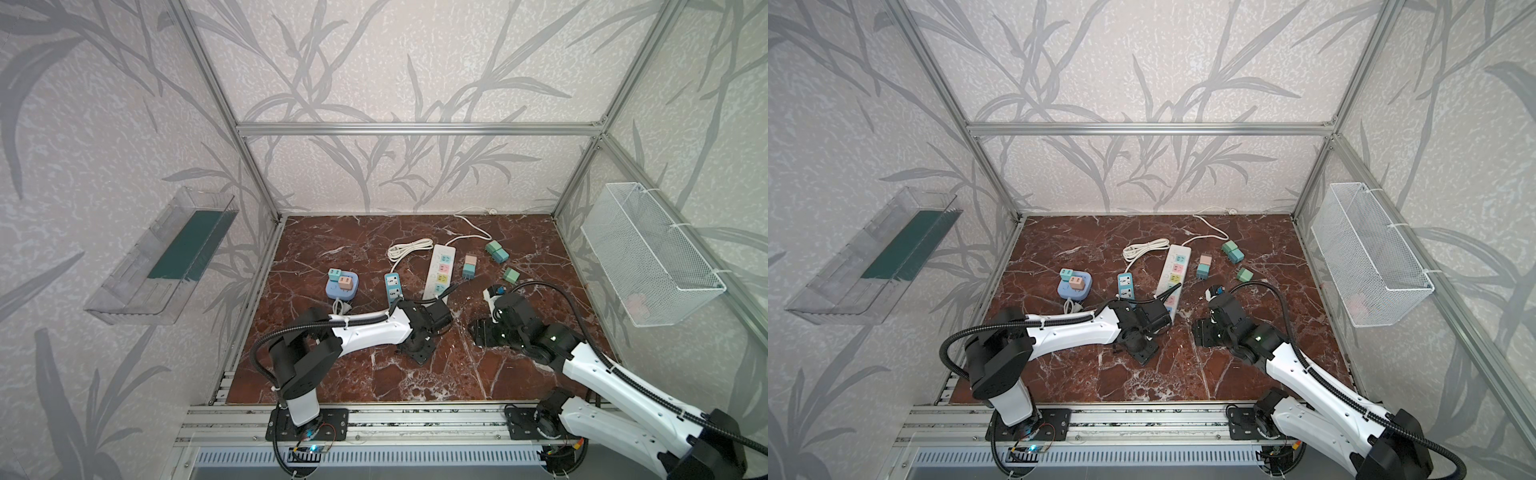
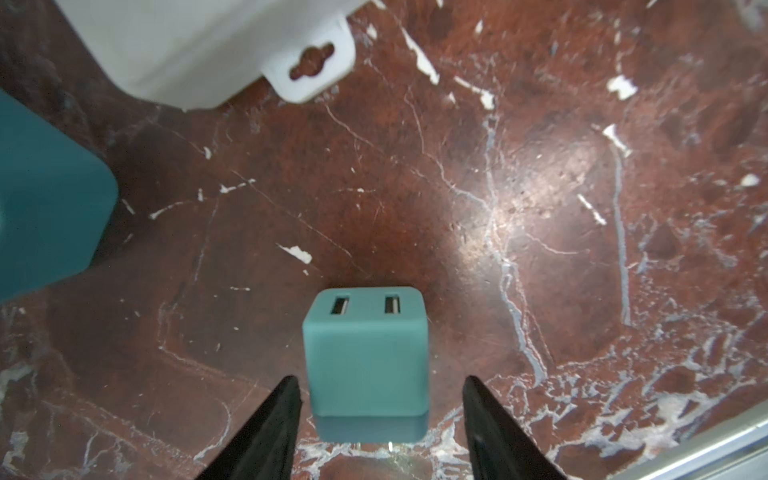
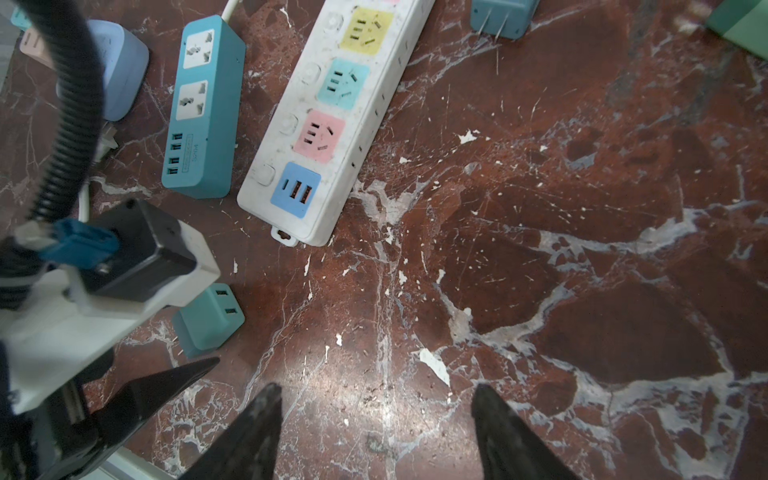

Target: Insert the plug

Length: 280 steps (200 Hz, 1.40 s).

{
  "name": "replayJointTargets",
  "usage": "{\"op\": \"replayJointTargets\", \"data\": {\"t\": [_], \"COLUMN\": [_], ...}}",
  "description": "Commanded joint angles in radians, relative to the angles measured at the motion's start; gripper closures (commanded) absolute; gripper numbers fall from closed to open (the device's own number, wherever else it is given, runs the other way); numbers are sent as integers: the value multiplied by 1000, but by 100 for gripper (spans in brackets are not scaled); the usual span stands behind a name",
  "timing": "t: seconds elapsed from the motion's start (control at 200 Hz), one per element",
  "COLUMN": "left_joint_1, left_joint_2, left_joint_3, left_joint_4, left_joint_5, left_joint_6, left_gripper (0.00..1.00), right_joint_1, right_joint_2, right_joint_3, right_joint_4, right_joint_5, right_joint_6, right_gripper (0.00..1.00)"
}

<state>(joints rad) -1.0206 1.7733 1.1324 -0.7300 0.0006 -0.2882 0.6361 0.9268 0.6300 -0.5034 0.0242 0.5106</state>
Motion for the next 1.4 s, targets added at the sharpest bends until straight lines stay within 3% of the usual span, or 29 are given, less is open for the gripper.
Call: {"op": "replayJointTargets", "data": {"t": [0.0,0.59,0.835,0.95,1.105,1.22,1.395], "left_joint_1": [-2,-2,-3,-4,-15,-19,-35], "left_joint_2": [25,55,-151,-281,-439,-438,-379], "left_joint_3": [35,6,-103,-217,-493,-648,-723], "left_joint_4": [-37,10,210,421,955,1337,1592], "left_joint_5": [-8,-31,-25,-42,-86,-76,-19], "left_joint_6": [15,-2,11,19,65,168,324], "left_gripper": [38,57,65,69,73,73,74], "right_joint_1": [-9,-19,-18,-19,-18,-18,-12], "right_joint_2": [-12,-70,-91,-93,-35,33,124], "right_joint_3": [-20,-9,18,44,141,237,321], "right_joint_4": [15,-35,-70,-82,-139,-183,-199], "right_joint_5": [-15,-15,-19,-50,-130,-218,-300], "right_joint_6": [-19,-22,-15,-12,-57,-99,-119], "right_gripper": [28,28,31,32,35,40,51]}}
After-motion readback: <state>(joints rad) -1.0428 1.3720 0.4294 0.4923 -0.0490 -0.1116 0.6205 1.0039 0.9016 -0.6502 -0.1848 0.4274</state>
